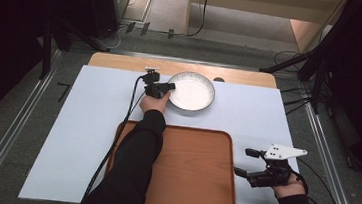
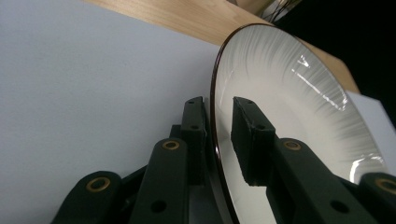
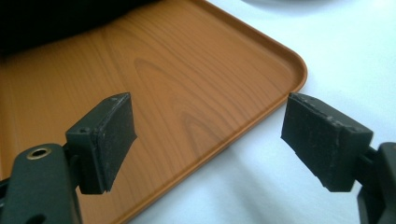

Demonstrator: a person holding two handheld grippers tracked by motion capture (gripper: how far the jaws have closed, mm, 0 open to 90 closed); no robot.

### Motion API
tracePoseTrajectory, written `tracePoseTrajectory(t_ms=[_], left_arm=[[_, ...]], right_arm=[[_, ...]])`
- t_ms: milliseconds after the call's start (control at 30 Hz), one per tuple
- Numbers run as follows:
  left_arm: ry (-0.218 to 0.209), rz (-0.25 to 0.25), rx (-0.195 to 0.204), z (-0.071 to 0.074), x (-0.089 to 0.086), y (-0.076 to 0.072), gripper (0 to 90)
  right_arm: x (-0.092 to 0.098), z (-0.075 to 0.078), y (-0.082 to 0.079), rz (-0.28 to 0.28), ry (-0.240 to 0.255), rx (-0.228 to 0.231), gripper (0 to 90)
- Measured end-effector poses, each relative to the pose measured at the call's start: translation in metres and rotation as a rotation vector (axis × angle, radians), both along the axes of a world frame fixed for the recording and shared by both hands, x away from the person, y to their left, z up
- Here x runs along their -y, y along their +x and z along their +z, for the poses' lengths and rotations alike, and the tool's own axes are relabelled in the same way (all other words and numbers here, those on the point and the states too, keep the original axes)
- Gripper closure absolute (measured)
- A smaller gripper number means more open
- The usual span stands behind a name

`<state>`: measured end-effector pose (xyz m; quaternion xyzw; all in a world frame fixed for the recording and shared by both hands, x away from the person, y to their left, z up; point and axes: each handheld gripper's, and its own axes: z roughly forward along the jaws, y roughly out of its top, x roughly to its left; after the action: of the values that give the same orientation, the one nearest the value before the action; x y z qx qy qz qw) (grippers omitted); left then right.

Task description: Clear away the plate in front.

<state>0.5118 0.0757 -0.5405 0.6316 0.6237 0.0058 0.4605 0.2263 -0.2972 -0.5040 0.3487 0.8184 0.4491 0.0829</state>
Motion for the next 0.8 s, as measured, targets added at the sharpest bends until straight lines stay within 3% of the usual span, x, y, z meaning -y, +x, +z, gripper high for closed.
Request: tracePoseTrajectory(t_ms=[100, 233, 333, 800], left_arm=[[-0.026, 0.01, -0.01, -0.001, -0.001, 0.001, 78.6], [-0.121, 0.038, -0.054, -0.005, -0.007, 0.003, 82.4], [-0.161, 0.032, -0.072, -0.007, -0.01, 0.003, 84.3], [-0.202, 0.043, -0.161, -0.002, -0.018, 0.006, 83.7]], right_arm=[[-0.001, 0.0, 0.0, 0.005, -0.005, 0.006, 18.3], [-0.003, 0.002, 0.0, 0.029, -0.009, 0.016, 18.3], [-0.004, 0.001, 0.0, 0.033, -0.01, 0.013, 18.2], [-0.003, 0.002, -0.002, 0.035, 0.002, 0.02, 18.1]])
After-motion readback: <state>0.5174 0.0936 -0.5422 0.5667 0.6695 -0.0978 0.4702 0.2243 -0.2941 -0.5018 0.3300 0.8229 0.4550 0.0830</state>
